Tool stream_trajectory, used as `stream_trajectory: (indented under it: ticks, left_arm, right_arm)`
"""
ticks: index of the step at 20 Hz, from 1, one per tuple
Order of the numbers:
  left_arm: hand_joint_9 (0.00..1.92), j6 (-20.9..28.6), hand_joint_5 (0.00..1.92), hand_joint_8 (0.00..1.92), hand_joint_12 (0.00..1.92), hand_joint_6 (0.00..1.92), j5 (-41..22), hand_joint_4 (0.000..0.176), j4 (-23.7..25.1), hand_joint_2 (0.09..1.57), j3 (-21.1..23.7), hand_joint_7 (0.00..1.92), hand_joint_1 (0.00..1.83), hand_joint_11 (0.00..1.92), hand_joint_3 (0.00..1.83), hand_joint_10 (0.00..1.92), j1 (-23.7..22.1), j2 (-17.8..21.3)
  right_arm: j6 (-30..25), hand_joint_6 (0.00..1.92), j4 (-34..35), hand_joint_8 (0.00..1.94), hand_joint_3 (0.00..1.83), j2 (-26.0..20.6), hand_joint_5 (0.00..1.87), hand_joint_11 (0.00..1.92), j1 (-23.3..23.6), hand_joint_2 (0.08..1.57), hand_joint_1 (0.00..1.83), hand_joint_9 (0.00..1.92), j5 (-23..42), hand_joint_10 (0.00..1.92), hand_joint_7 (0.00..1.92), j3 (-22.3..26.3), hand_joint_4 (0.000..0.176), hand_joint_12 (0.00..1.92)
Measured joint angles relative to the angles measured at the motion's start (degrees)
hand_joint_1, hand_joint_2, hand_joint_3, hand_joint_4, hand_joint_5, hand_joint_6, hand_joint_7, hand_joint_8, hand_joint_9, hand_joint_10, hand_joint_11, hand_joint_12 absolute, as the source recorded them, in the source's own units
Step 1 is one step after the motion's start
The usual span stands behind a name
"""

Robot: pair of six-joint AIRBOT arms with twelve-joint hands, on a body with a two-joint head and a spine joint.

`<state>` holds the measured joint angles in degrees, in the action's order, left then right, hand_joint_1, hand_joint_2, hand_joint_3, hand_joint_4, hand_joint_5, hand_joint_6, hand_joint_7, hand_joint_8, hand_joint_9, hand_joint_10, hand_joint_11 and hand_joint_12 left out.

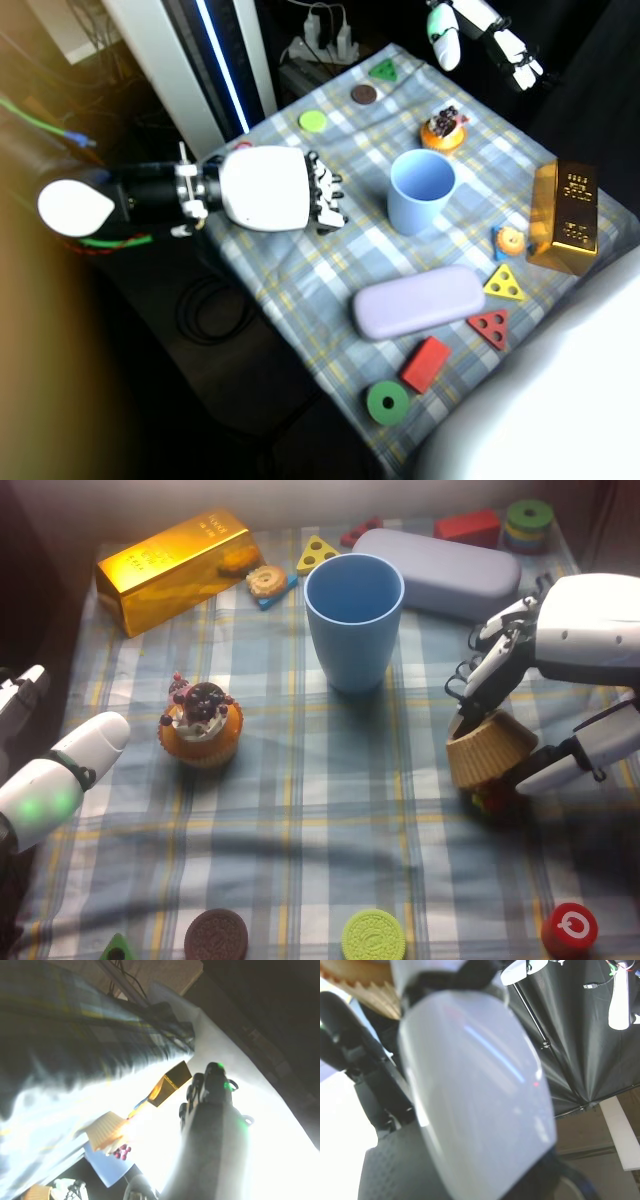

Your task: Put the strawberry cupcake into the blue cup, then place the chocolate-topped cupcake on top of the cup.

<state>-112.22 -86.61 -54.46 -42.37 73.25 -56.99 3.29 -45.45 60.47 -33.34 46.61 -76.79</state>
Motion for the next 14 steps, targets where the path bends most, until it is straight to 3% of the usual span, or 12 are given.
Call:
stream_trajectory:
  ticks: [2, 3, 5, 7, 8, 9, 11, 12, 13, 14]
  left_arm:
    - [0.14, 0.0, 0.23, 0.01, 0.00, 0.00, 0.0, 0.049, 0.0, 1.00, 0.0, 0.19, 0.00, 0.00, 0.00, 0.01, 0.0, 0.0]
    - [0.16, 0.0, 0.23, 0.01, 0.00, 0.01, 0.0, 0.076, 0.0, 0.99, 0.0, 0.21, 0.00, 0.01, 0.00, 0.01, 0.0, 0.0]
    - [0.17, 0.0, 0.25, 0.01, 0.00, 0.01, 0.0, 0.073, 0.0, 0.98, 0.0, 0.23, 0.00, 0.00, 0.00, 0.01, 0.0, 0.0]
    - [0.15, 0.0, 0.24, 0.00, 0.00, 0.00, 0.0, 0.075, -0.1, 0.98, 0.0, 0.21, 0.00, 0.00, 0.00, 0.00, 0.0, 0.0]
    - [0.15, 0.0, 0.24, 0.00, 0.00, 0.00, 0.0, 0.075, -0.1, 0.98, 0.0, 0.21, 0.00, 0.00, 0.00, 0.00, 0.0, 0.0]
    - [0.18, 0.0, 0.26, 0.01, 0.01, 0.01, 0.0, 0.065, 0.0, 0.99, 0.0, 0.23, 0.00, 0.02, 0.00, 0.01, 0.0, 0.0]
    - [0.17, 0.0, 0.25, 0.01, 0.00, 0.00, 0.3, 0.078, 0.1, 0.98, -0.1, 0.22, 0.00, 0.01, 0.00, 0.01, 0.0, 0.0]
    - [0.17, 0.0, 0.25, 0.01, 0.00, 0.00, 0.5, 0.080, 0.0, 0.98, -0.2, 0.23, 0.00, 0.01, 0.00, 0.01, 0.0, 0.0]
    - [0.17, 0.0, 0.25, 0.01, 0.00, 0.01, 0.7, 0.081, 0.0, 0.98, -0.3, 0.23, 0.00, 0.00, 0.00, 0.01, 0.0, 0.0]
    - [0.17, 0.0, 0.26, 0.01, 0.00, 0.01, 0.8, 0.069, 0.0, 0.99, -0.3, 0.23, 0.00, 0.01, 0.00, 0.01, 0.0, 0.0]
  right_arm:
    - [0.3, 0.87, 1.2, 0.01, 0.00, -0.4, 1.04, 0.60, 0.0, 1.08, 1.16, 1.08, 0.1, 0.02, 1.08, 0.0, 0.000, 1.17]
    - [0.6, 0.94, 1.9, 0.79, 0.02, -0.5, 0.97, 0.61, 0.0, 1.10, 1.20, 1.11, 0.2, 0.04, 1.04, -0.1, 0.000, 1.32]
    - [1.2, 1.08, 1.8, 1.10, 0.00, -0.6, 0.90, 0.51, 1.0, 1.15, 1.20, 1.04, 0.2, 0.02, 0.93, 0.0, 0.030, 1.29]
    - [2.7, 1.02, 2.3, 1.27, 0.00, -1.5, 0.93, 0.42, 3.8, 1.17, 1.19, 0.98, 0.3, 0.00, 0.83, 0.2, 0.013, 1.25]
    - [3.0, 1.02, 2.9, 1.27, 0.00, -1.7, 0.93, 0.42, 5.2, 1.17, 1.19, 0.98, 0.3, 0.00, 0.83, 0.1, 0.013, 1.25]
    - [3.4, 1.19, 4.0, 0.24, 0.01, -1.8, 0.84, 0.23, 6.9, 1.18, 0.99, 0.74, 0.8, 0.01, 0.74, 0.0, 0.113, 1.03]
    - [3.4, 1.12, 3.8, 0.04, 0.00, -1.7, 0.89, 0.41, 9.4, 1.16, 1.04, 0.87, 1.2, 0.03, 0.90, -0.1, 0.036, 0.94]
    - [3.4, 1.11, 3.3, 0.01, 0.00, -1.6, 0.90, 0.44, 10.1, 1.15, 1.05, 0.88, 1.6, 0.02, 0.91, -0.3, 0.023, 0.89]
    - [3.4, 1.06, 2.7, 0.01, 0.00, -1.5, 0.92, 0.45, 11.0, 1.14, 1.02, 0.87, 1.6, 0.01, 0.93, -0.6, 0.120, 0.83]
    - [3.4, 1.09, 2.5, 0.00, 0.00, -1.5, 0.91, 0.49, 11.8, 1.14, 1.01, 0.89, 1.5, 0.01, 0.94, -1.3, 0.129, 0.84]
